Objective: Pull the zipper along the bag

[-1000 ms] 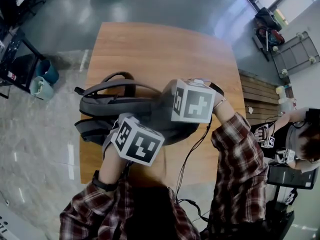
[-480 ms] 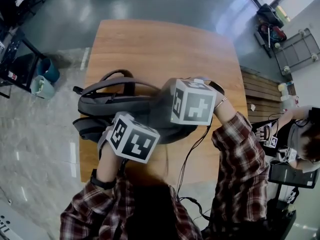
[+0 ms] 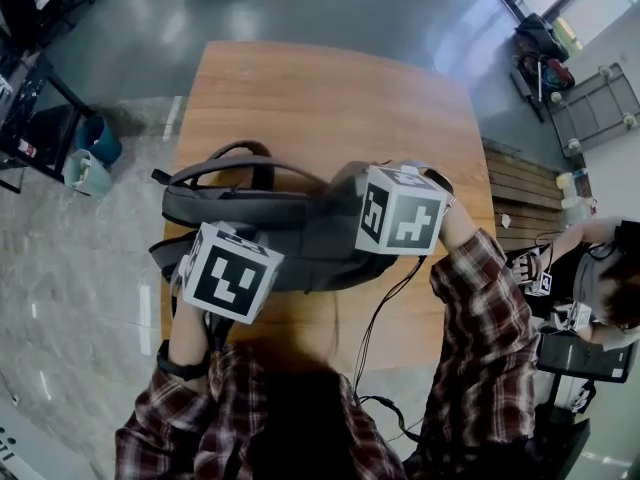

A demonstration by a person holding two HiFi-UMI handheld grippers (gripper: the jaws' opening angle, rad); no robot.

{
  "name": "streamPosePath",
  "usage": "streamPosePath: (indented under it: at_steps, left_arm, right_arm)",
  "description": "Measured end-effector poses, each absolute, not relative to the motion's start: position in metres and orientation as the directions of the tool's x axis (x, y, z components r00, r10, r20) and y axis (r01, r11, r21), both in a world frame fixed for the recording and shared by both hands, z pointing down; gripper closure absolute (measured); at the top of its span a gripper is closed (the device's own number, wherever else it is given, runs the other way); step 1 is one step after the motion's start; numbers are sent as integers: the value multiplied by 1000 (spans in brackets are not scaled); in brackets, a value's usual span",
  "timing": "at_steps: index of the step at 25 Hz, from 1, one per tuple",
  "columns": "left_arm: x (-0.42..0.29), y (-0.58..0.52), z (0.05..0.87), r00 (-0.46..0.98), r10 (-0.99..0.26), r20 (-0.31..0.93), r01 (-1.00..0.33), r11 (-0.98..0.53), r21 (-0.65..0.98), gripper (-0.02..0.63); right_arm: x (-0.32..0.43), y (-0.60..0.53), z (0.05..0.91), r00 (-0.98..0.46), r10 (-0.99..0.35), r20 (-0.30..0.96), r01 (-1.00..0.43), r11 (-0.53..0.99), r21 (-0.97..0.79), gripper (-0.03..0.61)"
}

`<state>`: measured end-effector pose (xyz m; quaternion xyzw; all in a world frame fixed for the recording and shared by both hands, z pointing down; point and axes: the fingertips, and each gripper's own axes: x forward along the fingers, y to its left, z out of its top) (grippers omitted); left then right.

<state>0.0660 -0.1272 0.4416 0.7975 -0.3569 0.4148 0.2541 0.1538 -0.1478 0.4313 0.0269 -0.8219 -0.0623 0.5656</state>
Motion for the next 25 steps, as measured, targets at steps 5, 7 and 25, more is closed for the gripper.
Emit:
streamPosePath:
  at_steps: [5, 7, 25]
  left_arm:
    - [7, -133, 441, 379, -369, 849, -827, -547, 131, 597]
    - [-17, -134, 439, 376, -380, 845, -846, -513, 146, 597]
    - [-49, -139, 400, 604, -416, 680, -777, -498, 385, 597]
  right_arm:
    - [155, -151, 430, -359, -123, 925, 12, 991, 136, 492]
    - [154, -152, 430, -356, -120, 927, 4, 992, 130, 492]
    - [92, -142, 369, -525, -152, 838, -126, 987, 100, 420]
